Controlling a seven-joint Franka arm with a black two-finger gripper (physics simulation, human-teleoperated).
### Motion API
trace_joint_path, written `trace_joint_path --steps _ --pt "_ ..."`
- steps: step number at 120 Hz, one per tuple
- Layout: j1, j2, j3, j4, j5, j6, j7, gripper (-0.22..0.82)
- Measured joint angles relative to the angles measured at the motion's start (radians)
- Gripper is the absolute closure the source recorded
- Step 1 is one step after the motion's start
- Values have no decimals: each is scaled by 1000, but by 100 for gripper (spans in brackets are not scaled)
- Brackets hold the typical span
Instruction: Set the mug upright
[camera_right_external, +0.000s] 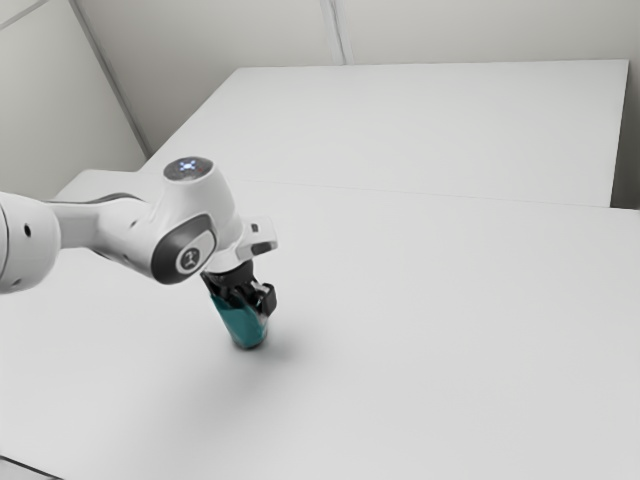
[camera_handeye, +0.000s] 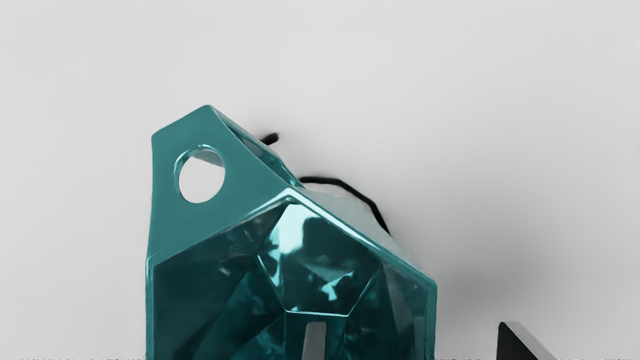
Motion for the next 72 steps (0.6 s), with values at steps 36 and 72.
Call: trace_joint_path --steps 36,72 --pt "-10 -88 -25 73 -7 -75 -1 8" --pt "5 -32 -37 386 -42 -382 -3 3"
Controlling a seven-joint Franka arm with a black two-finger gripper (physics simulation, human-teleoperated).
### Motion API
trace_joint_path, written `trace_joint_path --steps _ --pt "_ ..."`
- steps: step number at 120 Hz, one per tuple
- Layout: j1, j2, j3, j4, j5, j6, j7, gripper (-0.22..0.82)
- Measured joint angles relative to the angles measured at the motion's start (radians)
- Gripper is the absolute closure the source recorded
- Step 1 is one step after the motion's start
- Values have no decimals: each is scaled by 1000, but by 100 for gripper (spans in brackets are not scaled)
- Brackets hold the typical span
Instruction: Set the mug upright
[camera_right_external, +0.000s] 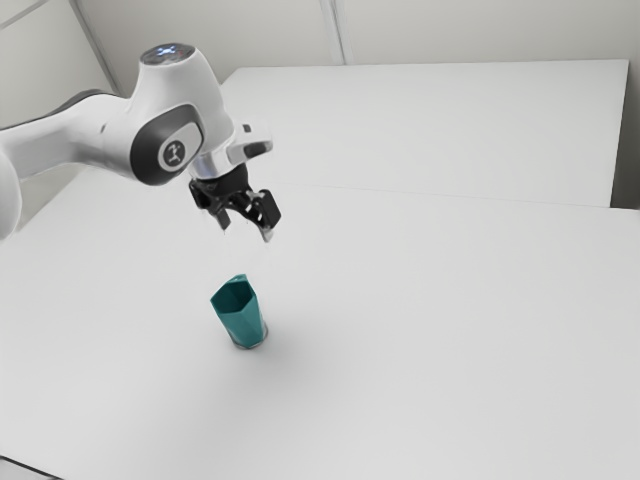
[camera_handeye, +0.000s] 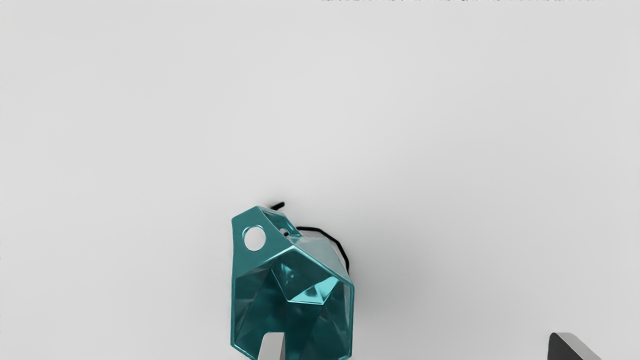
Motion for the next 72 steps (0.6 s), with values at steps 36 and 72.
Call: trace_joint_path --steps 36,72 --pt "31 108 4 311 -18 -284 -1 2" --pt "35 161 8 478 -30 -456 -3 2"
